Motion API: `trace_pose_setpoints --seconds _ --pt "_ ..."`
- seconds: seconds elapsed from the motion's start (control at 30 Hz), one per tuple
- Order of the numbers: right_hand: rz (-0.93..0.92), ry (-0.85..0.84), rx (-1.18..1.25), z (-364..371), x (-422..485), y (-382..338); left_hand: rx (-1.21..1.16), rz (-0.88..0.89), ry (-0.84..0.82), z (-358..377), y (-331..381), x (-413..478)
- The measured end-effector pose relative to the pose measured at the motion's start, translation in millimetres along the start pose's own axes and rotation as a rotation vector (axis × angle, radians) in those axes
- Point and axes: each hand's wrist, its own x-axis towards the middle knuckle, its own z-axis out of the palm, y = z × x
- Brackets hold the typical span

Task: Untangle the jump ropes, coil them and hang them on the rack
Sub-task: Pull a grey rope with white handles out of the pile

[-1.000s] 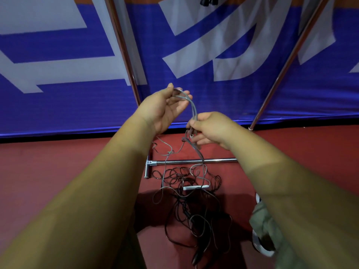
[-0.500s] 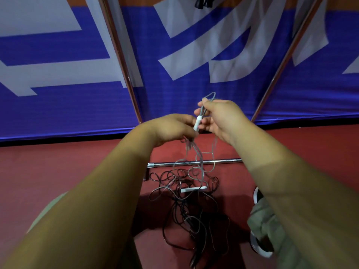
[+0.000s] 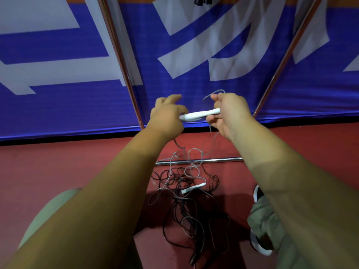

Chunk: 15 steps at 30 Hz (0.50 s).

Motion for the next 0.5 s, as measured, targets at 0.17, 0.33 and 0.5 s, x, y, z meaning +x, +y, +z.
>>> trace_pose_setpoints --seconds 0.17,0.33,0.5 --pt "0.04 0.054 0.054 -6 8 -7 -0.027 -0.097 -0.077 -6 -17 1" --pt "-0.009 0.104 0.013 -11 11 -6 -0.51 -0.294 -0.225 -10 -9 -6" --pt "-0.044 0.15 -0.105 -17 17 -4 -0.733 -0.244 -0.26 -14 -3 -3"
